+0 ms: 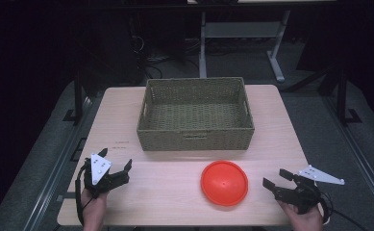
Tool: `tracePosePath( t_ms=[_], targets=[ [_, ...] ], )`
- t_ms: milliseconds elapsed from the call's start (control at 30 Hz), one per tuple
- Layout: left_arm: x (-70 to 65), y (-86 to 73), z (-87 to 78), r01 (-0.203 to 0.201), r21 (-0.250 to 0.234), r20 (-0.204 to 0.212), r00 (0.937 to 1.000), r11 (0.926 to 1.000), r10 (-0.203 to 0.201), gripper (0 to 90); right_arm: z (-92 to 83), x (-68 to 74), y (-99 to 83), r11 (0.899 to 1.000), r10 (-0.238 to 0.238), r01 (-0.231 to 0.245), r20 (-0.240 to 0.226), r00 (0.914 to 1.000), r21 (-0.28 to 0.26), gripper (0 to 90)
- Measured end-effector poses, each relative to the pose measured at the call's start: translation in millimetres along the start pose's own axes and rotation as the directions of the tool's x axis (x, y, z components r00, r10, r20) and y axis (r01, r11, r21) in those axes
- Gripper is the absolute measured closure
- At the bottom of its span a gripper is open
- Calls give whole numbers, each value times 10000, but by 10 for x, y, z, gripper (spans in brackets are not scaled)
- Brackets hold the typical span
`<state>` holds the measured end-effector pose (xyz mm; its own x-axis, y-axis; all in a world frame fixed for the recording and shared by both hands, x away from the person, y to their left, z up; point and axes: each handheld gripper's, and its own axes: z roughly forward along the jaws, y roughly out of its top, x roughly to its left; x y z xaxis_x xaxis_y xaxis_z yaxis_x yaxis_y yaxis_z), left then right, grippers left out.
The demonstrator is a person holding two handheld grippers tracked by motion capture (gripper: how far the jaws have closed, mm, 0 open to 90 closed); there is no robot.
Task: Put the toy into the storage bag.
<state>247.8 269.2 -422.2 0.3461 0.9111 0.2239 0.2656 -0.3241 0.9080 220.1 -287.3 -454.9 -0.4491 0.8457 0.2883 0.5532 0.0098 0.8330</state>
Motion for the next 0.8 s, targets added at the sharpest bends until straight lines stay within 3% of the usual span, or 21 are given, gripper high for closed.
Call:
tracePosePath(
  t_ms=[267,533,700,733,800],
  targets=[
    [12,-1,-15,-7,8,-77,10000,10000,7,127,125,96,2,9986,-196,204,-163,9997,490,177],
    [21,-2,-8,38,74,-203,9998,10000,-36,127,195,100,12,9973,153,-126,-365,9992,729,222],
    [37,-5,-3,265,62,-290,9992,9996,-263,127,274,184,89,9943,-314,356,-435,9986,1004,226],
    [45,-5,-10,254,69,-313,9992,9997,-252,127,347,221,141,9884,-575,639,-501,9971,1378,226],
    [49,-5,-15,211,62,-328,9992,9998,-209,127,375,229,159,9859,-660,738,-564,9962,1504,227]
  ],
)
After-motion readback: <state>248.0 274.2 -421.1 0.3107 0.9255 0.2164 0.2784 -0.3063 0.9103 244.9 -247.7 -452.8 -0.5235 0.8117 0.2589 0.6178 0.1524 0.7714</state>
